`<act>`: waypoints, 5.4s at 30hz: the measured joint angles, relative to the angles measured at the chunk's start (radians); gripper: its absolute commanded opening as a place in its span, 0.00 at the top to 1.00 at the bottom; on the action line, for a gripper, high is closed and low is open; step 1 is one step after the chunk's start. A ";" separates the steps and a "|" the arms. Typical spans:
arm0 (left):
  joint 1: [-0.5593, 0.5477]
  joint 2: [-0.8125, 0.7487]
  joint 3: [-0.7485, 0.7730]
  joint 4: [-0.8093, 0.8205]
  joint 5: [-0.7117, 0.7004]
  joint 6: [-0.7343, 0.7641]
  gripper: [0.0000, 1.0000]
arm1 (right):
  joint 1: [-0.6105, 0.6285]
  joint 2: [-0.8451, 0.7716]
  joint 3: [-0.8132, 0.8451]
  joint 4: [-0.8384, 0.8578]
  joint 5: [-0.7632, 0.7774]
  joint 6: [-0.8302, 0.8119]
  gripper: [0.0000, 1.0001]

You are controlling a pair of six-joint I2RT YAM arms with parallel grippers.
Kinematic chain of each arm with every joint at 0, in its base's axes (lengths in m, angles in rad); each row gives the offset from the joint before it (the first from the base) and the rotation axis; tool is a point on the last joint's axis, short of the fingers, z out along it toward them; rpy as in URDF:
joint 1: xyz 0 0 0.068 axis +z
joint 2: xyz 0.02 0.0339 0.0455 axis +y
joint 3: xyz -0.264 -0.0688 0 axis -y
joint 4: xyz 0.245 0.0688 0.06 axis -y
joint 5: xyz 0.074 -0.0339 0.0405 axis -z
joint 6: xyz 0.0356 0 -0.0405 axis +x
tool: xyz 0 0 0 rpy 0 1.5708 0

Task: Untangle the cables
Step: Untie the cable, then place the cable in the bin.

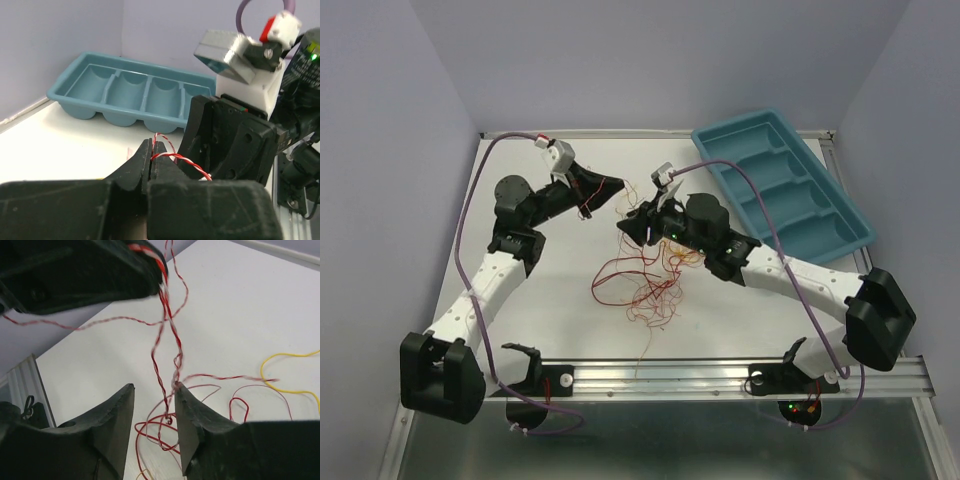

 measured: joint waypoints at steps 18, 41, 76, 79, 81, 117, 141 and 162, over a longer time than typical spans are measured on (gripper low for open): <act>0.136 -0.025 0.413 -0.027 0.063 -0.328 1.00 | 0.000 0.248 -0.061 0.074 0.043 -0.044 1.00; 0.190 0.085 1.048 -0.435 -1.067 0.102 1.00 | 0.000 0.374 0.055 -0.122 0.366 0.163 0.78; -0.152 0.074 0.340 -0.555 -0.410 0.225 1.00 | -0.001 -0.174 -0.081 -0.039 0.231 -0.103 0.00; -0.152 0.071 0.332 -0.571 -0.376 0.236 1.00 | -0.001 -0.175 -0.090 -0.016 0.242 -0.115 0.00; -0.152 0.072 0.332 -0.587 -0.339 0.239 1.00 | -0.001 -0.179 -0.103 -0.010 0.241 -0.125 0.00; -0.152 0.161 0.359 -0.742 0.008 0.285 1.00 | -0.001 -0.103 -0.128 0.025 0.184 -0.172 0.99; -0.153 0.208 0.320 -0.672 -0.600 0.446 0.30 | -0.238 -0.278 -0.127 -0.179 0.714 0.097 0.99; -0.153 0.205 0.285 -0.614 -0.591 0.407 0.30 | -0.651 -0.341 -0.111 -0.720 1.077 0.556 0.99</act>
